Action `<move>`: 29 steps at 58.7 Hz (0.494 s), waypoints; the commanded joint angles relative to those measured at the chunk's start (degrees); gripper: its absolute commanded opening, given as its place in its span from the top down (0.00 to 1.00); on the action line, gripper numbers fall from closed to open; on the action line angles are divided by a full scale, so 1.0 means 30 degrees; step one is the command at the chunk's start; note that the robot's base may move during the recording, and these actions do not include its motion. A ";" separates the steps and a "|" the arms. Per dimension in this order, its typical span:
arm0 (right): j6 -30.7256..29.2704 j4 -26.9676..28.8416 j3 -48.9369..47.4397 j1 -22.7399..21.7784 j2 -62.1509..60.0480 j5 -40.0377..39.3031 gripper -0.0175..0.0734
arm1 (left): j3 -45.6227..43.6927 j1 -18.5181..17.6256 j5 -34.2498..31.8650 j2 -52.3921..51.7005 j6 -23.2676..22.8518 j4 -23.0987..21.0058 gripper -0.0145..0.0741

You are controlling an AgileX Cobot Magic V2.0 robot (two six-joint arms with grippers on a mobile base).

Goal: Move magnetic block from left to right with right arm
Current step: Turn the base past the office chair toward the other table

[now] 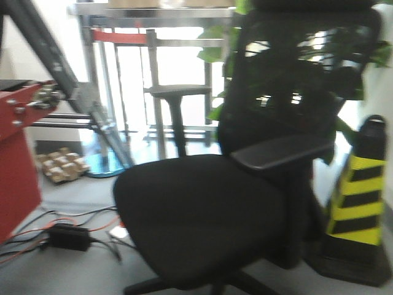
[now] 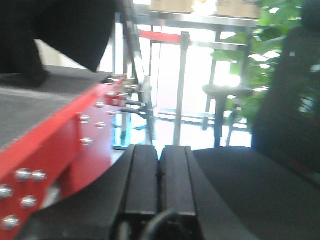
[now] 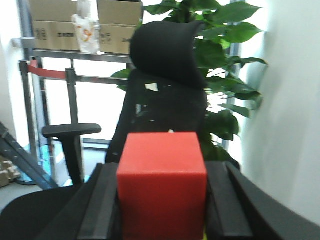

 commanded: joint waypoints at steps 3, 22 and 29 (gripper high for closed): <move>-0.0184 -0.0200 -0.0510 -0.0092 0.0174 -0.1760 0.66 | 0.0146 0.0004 -0.1681 -0.0226 -0.0083 0.0000 0.97; -0.0184 -0.0200 -0.0510 -0.0092 0.0174 -0.1760 0.66 | 0.0146 0.0004 -0.1681 -0.0226 -0.0083 0.0000 0.97; -0.0184 -0.0200 -0.0510 -0.0092 0.0174 -0.1760 0.66 | 0.0146 0.0004 -0.1681 -0.0226 -0.0083 0.0000 0.97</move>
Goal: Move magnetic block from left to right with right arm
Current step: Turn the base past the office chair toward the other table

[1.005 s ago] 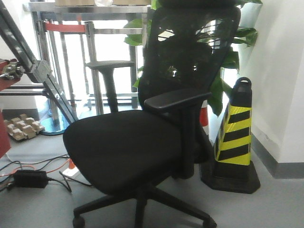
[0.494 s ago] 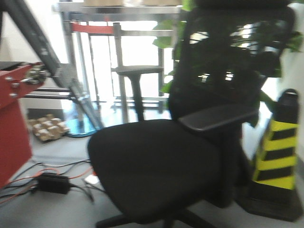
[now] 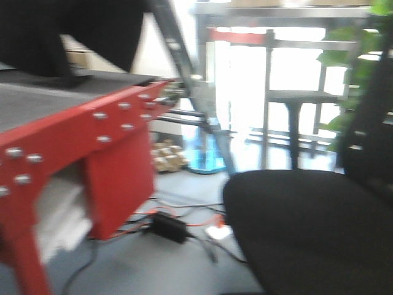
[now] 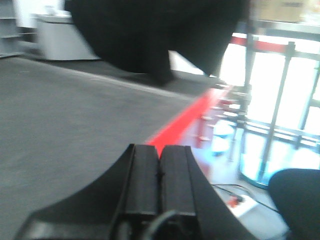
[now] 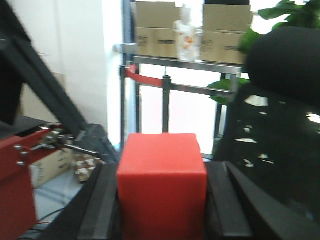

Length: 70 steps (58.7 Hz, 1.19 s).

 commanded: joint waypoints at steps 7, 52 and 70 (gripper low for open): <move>-0.0184 -0.0200 -0.0510 -0.0092 0.0174 -0.1760 0.66 | 0.0146 0.0004 -0.1681 -0.0226 -0.0083 0.0000 0.97; -0.0184 -0.0200 -0.0510 -0.0092 0.0174 -0.1760 0.66 | 0.0146 0.0004 -0.1681 -0.0226 -0.0083 0.0000 0.97; -0.0184 -0.0200 -0.0510 -0.0092 0.0174 -0.1760 0.66 | 0.0146 0.0004 -0.1681 -0.0226 -0.0083 0.0000 0.97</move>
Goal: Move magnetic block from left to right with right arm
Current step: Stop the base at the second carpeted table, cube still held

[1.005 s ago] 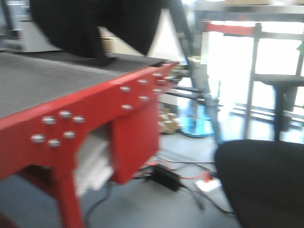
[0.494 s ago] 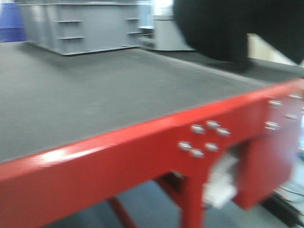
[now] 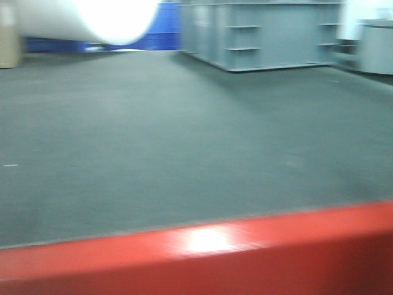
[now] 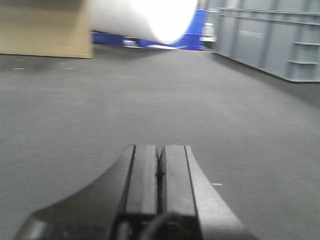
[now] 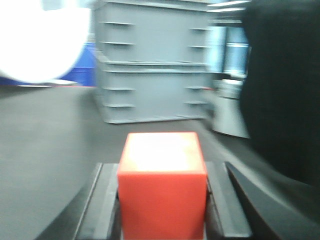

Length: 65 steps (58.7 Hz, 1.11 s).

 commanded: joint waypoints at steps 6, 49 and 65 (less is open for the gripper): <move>-0.0184 -0.0200 -0.0510 -0.0092 0.0174 -0.1760 0.66 | 0.0146 0.0004 -0.1681 -0.0226 -0.0083 0.0000 0.97; -0.0184 -0.0200 -0.0510 -0.0092 0.0191 -0.1757 0.66 | 0.0146 0.0004 -0.1681 -0.0226 -0.0083 0.0000 0.97; -0.0184 -0.0200 -0.0510 -0.0092 0.0191 -0.1757 0.66 | 0.0146 0.0004 -0.1681 -0.0226 -0.0083 0.0000 0.97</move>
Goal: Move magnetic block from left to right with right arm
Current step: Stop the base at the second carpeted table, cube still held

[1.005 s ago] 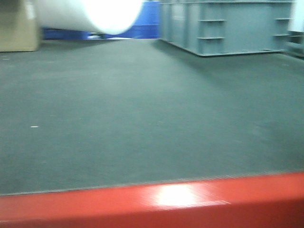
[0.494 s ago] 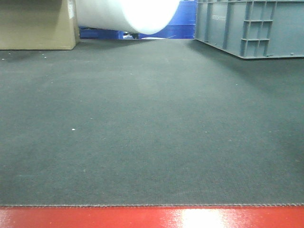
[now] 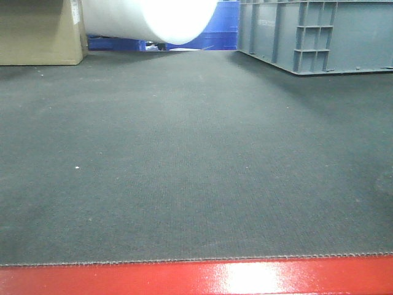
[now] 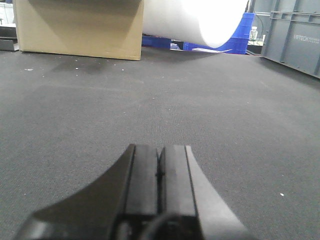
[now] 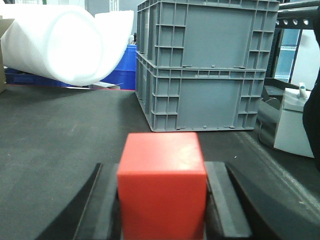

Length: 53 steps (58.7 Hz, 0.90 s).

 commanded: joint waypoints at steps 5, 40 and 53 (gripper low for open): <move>-0.0184 -0.0200 -0.0510 -0.0092 0.0191 -0.1757 0.66 | 0.0146 0.0004 -0.1681 -0.0226 -0.0083 0.0000 0.97; -0.0184 -0.0200 -0.0510 -0.0092 0.0191 -0.1757 0.66 | 0.0146 0.0004 -0.1681 -0.0226 -0.0083 0.0000 0.97; -0.0184 -0.0200 -0.0470 -0.0092 0.0191 -0.1777 0.66 | 0.0146 0.0004 -0.1681 -0.0226 -0.0083 0.0000 0.97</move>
